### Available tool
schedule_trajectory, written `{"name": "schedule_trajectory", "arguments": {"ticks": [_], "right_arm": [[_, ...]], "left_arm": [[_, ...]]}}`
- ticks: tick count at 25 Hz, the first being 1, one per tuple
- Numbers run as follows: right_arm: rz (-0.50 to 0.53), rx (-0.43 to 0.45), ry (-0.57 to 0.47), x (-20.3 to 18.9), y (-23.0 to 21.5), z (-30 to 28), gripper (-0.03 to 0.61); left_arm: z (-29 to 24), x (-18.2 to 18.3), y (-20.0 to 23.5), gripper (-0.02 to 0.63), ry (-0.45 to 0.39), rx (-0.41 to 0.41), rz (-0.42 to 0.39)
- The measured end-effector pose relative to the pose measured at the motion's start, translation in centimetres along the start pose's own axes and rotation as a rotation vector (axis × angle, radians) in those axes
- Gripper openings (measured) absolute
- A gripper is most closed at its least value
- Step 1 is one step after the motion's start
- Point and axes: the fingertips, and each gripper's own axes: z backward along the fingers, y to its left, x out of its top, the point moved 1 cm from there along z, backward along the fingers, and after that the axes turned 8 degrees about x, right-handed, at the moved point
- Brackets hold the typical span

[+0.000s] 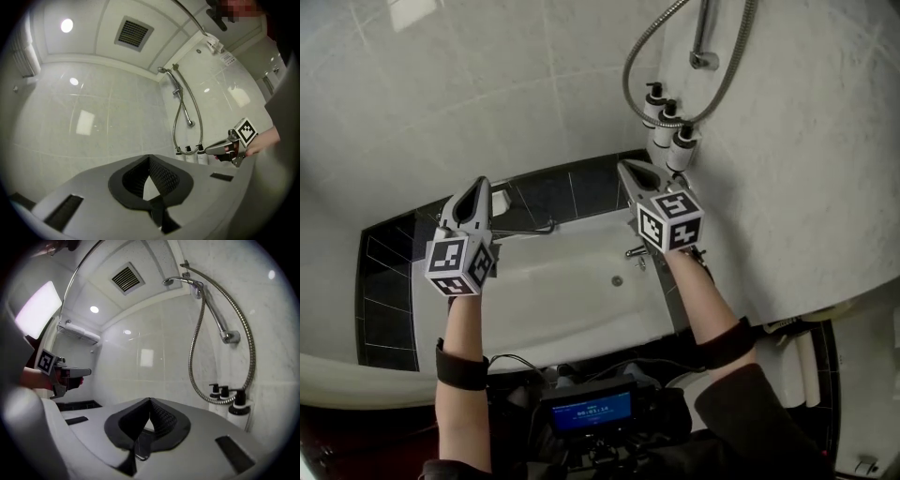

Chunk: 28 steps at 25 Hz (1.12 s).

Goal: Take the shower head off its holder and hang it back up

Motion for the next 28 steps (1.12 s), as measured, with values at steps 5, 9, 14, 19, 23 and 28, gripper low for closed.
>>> {"name": "schedule_trajectory", "arguments": {"ticks": [5, 9, 14, 19, 23, 28], "right_arm": [[-0.083, -0.032, 0.086, -6.6, 0.6, 2.3, 0.015], [-0.109, -0.036, 0.130, -9.2, 1.3, 3.3, 0.015], [-0.098, -0.034, 0.172, -10.6, 1.6, 3.7, 0.014], [-0.113, -0.026, 0.182, -11.2, 1.7, 3.8, 0.014], [-0.111, -0.005, 0.195, -11.6, 2.2, 3.2, 0.014], [-0.111, 0.001, 0.209, -12.0, 2.5, 2.7, 0.014]], "left_arm": [[2.9, -5.2, 0.9, 0.000, 0.089, 0.028, 0.042], [5.0, -8.8, 1.1, 0.000, 0.147, 0.043, 0.076], [6.3, -11.0, 0.9, 0.000, 0.181, 0.064, 0.110], [6.8, -11.9, 1.1, 0.000, 0.200, 0.070, 0.117], [6.7, -12.2, 1.5, 0.000, 0.203, 0.073, 0.114], [7.0, -12.8, 2.0, 0.000, 0.216, 0.081, 0.120]]}}
